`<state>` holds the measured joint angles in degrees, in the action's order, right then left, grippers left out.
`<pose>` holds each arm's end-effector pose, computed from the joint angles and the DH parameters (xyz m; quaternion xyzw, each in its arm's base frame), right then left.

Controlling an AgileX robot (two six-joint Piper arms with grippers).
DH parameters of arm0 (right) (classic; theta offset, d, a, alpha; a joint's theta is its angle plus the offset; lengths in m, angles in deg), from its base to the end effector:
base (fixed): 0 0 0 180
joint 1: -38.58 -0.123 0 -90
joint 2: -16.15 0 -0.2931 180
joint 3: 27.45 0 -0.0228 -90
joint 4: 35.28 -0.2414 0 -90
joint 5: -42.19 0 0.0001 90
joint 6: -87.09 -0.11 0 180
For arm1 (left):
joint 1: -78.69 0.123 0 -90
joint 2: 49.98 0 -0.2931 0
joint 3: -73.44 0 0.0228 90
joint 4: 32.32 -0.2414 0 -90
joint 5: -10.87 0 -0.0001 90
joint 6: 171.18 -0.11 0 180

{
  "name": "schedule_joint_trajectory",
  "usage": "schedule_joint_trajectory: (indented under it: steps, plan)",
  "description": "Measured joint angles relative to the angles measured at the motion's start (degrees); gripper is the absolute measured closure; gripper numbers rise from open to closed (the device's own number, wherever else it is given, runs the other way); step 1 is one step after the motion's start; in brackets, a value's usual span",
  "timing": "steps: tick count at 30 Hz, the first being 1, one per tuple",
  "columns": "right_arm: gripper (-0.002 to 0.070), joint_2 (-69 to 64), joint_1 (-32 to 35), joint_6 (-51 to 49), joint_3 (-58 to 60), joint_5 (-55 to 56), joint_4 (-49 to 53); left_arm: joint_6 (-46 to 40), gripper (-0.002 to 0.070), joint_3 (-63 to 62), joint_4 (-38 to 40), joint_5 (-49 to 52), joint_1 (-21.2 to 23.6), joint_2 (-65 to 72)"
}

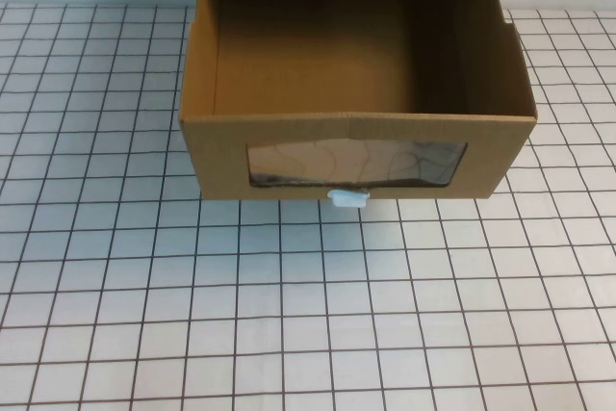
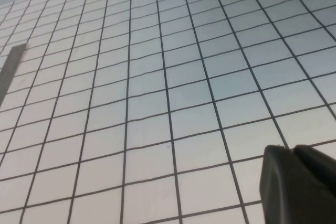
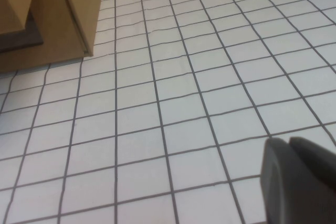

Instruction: Close the shoe box

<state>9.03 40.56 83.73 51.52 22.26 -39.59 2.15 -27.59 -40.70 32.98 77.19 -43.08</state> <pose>0.0542 0.0010 0.1682 0.0577 0.7964 0.0387 0.6008 0.0529 0.0047 0.1647 0.0960 0.8020 0.0884 0.5830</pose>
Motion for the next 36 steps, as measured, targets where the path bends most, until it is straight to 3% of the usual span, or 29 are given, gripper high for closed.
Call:
schedule_joint_trajectory:
  steps: [6, 12, 23, 27, 36]
  plan:
    - [0.0690, 0.0, 0.0, 0.0, 0.0, 0.0, 0.0, 0.0, 0.0680, 0.0, 2.5, 0.0, 0.0, 0.0]
    - [0.0690, 0.0, 0.0, 0.0, 0.0, 0.0, 0.0, 1.5, 0.0680, 0.0, 12.3, -0.4, 0.0, 0.0]
    - [0.0690, 0.0, 0.0, 0.0, 0.0, 1.3, 0.0, 1.9, 0.0680, 0.0, 12.2, -4.0, 0.0, 0.0]
    - [0.0690, 0.0, 0.0, 0.0, 0.0, 10.1, 0.1, 2.1, 0.0680, 0.0, 12.2, -12.8, 0.0, 0.0]
    - [0.0690, 0.0, 0.0, 0.0, 0.0, 43.7, 0.1, 4.9, 0.0680, 0.0, 12.2, -36.7, 0.0, 0.0]
